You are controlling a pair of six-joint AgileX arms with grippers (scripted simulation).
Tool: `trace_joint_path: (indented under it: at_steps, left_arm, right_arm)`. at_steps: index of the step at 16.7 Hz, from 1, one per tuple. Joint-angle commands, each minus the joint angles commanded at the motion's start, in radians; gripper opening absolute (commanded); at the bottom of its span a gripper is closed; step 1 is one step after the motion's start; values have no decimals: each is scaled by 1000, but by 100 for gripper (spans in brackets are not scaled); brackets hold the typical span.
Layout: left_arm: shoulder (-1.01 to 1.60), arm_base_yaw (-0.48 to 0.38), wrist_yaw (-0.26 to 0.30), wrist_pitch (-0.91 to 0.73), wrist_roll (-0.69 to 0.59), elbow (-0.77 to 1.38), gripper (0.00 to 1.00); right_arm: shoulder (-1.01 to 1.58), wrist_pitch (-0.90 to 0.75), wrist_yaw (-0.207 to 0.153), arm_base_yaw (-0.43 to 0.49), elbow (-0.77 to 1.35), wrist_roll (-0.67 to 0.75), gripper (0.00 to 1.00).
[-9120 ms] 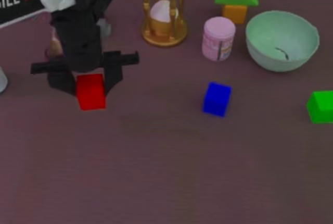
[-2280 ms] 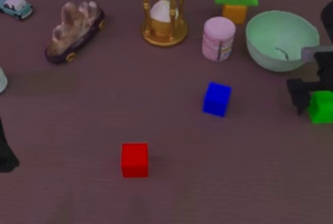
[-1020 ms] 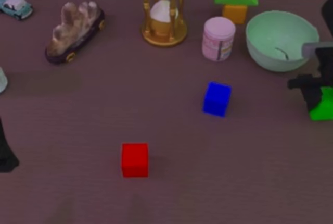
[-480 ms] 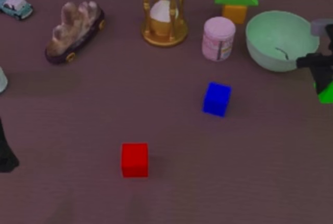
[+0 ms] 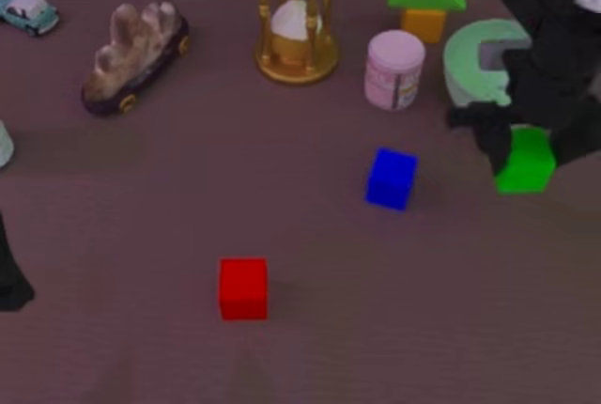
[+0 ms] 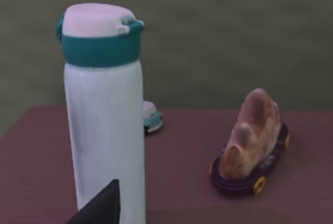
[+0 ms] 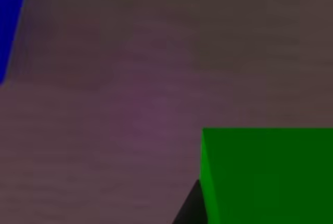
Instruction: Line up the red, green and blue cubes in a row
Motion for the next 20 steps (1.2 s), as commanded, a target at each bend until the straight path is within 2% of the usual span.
trace_joint_path:
  at_steps: [6, 9, 11, 16, 20]
  left_arm:
    - [0, 0, 0, 0, 0, 0, 100]
    - [0, 0, 0, 0, 0, 0, 100]
    - [0, 0, 0, 0, 0, 0, 100]
    - [0, 0, 0, 0, 0, 0, 100]
    - [0, 0, 0, 0, 0, 0, 100]
  right_arm:
    - [14, -51, 0, 383, 51, 428, 0]
    - [1, -57, 3, 506, 64, 551, 0]
    - [-6, -57, 5, 536, 66, 580, 0]
    - [-2, -52, 3, 534, 61, 581, 0]
    - [26, 59, 4, 534, -17, 583, 0]
